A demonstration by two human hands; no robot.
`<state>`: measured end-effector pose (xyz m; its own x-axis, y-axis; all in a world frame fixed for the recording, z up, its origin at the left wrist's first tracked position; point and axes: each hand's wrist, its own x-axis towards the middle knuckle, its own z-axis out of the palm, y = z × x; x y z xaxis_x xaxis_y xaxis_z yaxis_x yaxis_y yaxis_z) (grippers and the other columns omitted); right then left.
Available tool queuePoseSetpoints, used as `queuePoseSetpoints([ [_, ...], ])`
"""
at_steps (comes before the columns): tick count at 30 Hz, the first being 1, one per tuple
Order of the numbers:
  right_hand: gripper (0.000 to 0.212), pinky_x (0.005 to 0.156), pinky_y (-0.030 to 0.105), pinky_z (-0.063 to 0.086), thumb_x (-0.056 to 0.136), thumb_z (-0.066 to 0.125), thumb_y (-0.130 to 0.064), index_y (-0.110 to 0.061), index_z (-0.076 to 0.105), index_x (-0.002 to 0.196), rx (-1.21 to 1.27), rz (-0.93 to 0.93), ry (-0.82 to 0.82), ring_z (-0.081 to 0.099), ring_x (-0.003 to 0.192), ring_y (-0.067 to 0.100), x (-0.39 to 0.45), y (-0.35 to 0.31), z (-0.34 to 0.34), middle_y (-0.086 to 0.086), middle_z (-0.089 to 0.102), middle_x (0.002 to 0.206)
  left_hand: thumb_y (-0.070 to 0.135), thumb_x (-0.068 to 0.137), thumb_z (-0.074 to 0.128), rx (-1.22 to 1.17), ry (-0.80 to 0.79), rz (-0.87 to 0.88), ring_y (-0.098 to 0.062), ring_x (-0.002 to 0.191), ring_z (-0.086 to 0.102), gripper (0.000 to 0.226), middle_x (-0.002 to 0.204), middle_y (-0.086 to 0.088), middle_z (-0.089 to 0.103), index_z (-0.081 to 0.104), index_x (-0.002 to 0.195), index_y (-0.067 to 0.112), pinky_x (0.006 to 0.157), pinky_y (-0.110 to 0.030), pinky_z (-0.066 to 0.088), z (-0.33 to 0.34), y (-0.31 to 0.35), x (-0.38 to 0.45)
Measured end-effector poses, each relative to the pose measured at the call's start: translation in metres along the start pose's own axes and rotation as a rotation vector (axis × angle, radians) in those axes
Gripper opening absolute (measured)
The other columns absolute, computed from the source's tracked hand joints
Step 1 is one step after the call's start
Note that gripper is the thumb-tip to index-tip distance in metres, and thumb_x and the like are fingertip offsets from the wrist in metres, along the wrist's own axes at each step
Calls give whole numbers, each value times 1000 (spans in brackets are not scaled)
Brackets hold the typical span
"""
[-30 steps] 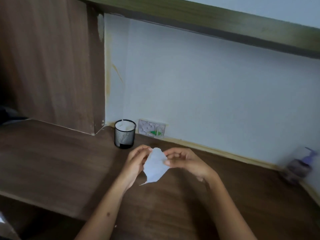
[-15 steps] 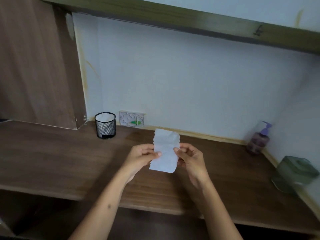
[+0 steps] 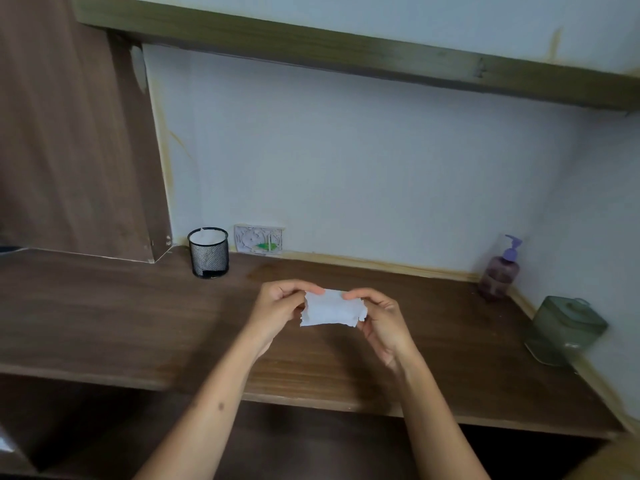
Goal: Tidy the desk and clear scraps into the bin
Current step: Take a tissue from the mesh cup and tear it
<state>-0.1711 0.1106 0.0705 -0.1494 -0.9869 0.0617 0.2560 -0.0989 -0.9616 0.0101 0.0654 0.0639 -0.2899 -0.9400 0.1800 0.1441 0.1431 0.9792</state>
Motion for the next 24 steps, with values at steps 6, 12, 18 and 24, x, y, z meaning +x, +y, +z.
queuePoseSetpoints([
  [6,37,66,25,57,91,50,9,-10,75,74,-52,-59,7,66,85,24,-2,0,5,13,72,89,21,89,51,-121,-44,-90,-22,82,66,29,97,-14,73,76,92,6,68,-28,52,-1,0,0],
  [12,36,81,32,54,92,53,-16,-5,59,125,498,-33,48,64,93,24,-4,11,11,17,66,103,5,85,68,-321,143,-63,-21,100,68,18,104,-11,74,75,101,8,78,-25,55,16,-10,1],
  [18,58,101,34,43,81,70,-24,-4,53,133,628,-59,0,59,114,24,-15,36,33,16,61,127,2,86,67,-601,432,-41,-20,101,66,25,109,-12,71,70,110,5,90,-34,54,56,-33,1],
  [24,32,84,35,56,85,64,4,-2,64,116,524,104,407,68,98,26,11,40,24,17,70,112,2,87,66,-464,389,-101,-18,98,66,19,104,-6,74,75,97,15,80,-25,55,70,-57,7],
])
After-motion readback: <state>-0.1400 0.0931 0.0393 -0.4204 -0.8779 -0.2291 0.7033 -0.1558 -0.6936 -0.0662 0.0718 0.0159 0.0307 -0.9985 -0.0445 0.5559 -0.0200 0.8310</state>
